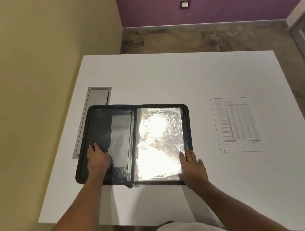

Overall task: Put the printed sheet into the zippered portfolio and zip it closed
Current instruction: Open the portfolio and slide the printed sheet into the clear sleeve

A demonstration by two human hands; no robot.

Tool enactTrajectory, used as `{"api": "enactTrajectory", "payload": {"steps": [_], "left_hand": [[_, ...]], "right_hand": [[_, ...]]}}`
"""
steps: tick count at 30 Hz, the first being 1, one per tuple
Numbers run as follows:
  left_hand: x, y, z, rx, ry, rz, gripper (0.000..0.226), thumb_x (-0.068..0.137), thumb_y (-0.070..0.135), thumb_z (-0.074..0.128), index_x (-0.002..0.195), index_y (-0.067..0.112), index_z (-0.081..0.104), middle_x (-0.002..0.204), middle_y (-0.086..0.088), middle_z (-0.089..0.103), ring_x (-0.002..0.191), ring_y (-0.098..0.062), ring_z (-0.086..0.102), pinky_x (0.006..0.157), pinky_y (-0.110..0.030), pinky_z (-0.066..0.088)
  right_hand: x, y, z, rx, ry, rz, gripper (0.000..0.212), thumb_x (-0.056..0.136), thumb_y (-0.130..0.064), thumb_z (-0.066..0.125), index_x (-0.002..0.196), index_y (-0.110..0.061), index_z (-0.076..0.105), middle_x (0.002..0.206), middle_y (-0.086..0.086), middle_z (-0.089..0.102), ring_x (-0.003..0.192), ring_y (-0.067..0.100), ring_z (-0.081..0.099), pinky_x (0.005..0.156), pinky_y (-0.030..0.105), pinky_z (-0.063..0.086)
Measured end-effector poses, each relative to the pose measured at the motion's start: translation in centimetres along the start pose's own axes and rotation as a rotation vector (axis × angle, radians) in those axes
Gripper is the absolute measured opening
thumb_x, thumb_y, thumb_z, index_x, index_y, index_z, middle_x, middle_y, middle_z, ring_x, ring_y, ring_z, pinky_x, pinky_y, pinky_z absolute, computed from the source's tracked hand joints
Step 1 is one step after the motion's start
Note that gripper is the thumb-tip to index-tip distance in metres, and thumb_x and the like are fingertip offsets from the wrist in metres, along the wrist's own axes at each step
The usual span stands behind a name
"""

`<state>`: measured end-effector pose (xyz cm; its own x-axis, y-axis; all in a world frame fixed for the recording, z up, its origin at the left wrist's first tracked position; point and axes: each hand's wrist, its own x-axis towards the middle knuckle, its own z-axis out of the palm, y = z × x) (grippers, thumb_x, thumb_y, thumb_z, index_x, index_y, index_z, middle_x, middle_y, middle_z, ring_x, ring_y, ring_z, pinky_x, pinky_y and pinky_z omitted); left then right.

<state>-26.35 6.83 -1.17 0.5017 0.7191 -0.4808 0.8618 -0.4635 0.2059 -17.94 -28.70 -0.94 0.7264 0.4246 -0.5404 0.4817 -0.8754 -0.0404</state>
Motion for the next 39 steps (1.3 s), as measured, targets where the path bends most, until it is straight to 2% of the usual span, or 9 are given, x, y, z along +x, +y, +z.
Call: {"api": "enactTrajectory", "payload": {"steps": [4,8,14,19,27,32,39], "left_hand": [[-1.5,0.4,0.5,0.032,0.067,0.032,0.071,0.106,0.027,0.052,0.164,0.004,0.018,0.173,-0.02,0.01,0.16,-0.04,0.011,0.13,-0.052,0.02],[-3.6,1.5,1.1,0.065,0.13,0.058,0.071,0.105,0.026,0.051,0.164,0.003,0.018,0.173,-0.021,0.01,0.161,-0.039,0.009,0.128,-0.059,0.012],[-7.8,4.0,3.4,0.159,0.206,0.169,0.069,0.107,0.031,0.044,0.166,0.007,0.016,0.174,-0.016,0.01,0.162,-0.036,0.009,0.126,-0.063,0.011],[-10.7,9.0,6.1,0.127,0.153,0.252,0.068,0.11,0.032,0.04,0.167,0.009,0.01,0.175,-0.014,0.005,0.162,-0.033,0.006,0.129,-0.059,0.013],[-15.7,19.7,10.6,0.019,0.095,0.424,0.069,0.11,0.03,0.04,0.167,0.012,0.008,0.176,-0.01,0.001,0.163,-0.027,0.002,0.13,-0.055,0.01],[-18.2,26.9,13.4,-0.023,0.035,0.507,0.068,0.11,0.028,0.039,0.168,0.012,0.006,0.176,-0.008,0.0,0.163,-0.025,0.003,0.13,-0.051,0.009],[-19.1,35.2,16.8,-0.11,-0.046,0.548,0.067,0.109,0.028,0.043,0.166,0.007,0.015,0.174,-0.011,0.016,0.161,-0.027,0.014,0.13,-0.048,0.014]], "right_hand": [[-0.2,0.7,0.0,0.062,0.0,-0.008,0.093,0.099,-0.049,0.06,0.165,-0.016,0.003,0.174,0.011,0.0,0.161,0.029,0.005,0.128,0.046,0.018],[-0.6,1.5,-0.6,0.056,0.063,-0.023,0.087,0.1,-0.049,0.055,0.164,-0.015,0.007,0.173,0.011,0.008,0.159,0.029,0.012,0.128,0.046,0.02],[-1.6,3.8,-2.1,0.107,0.13,0.017,0.083,0.102,-0.046,0.052,0.165,-0.016,0.006,0.174,0.008,0.005,0.16,0.027,0.01,0.13,0.044,0.015],[-2.5,7.6,-2.9,0.093,0.173,0.061,0.083,0.105,-0.053,0.044,0.165,-0.016,-0.001,0.174,0.009,-0.001,0.161,0.026,0.006,0.13,0.044,0.015],[-2.4,15.6,-4.0,0.116,0.18,0.165,0.081,0.107,-0.052,0.038,0.164,-0.015,-0.007,0.173,0.011,-0.007,0.161,0.025,0.003,0.13,0.043,0.011],[-1.6,21.3,-4.8,0.183,0.206,0.213,0.083,0.105,-0.05,0.044,0.165,-0.015,-0.002,0.174,0.011,0.0,0.16,0.026,0.008,0.13,0.044,0.012],[0.6,28.1,-6.1,0.263,0.226,0.271,0.083,0.102,-0.05,0.05,0.164,-0.013,0.01,0.171,0.012,0.017,0.156,0.028,0.023,0.127,0.044,0.021]]}}
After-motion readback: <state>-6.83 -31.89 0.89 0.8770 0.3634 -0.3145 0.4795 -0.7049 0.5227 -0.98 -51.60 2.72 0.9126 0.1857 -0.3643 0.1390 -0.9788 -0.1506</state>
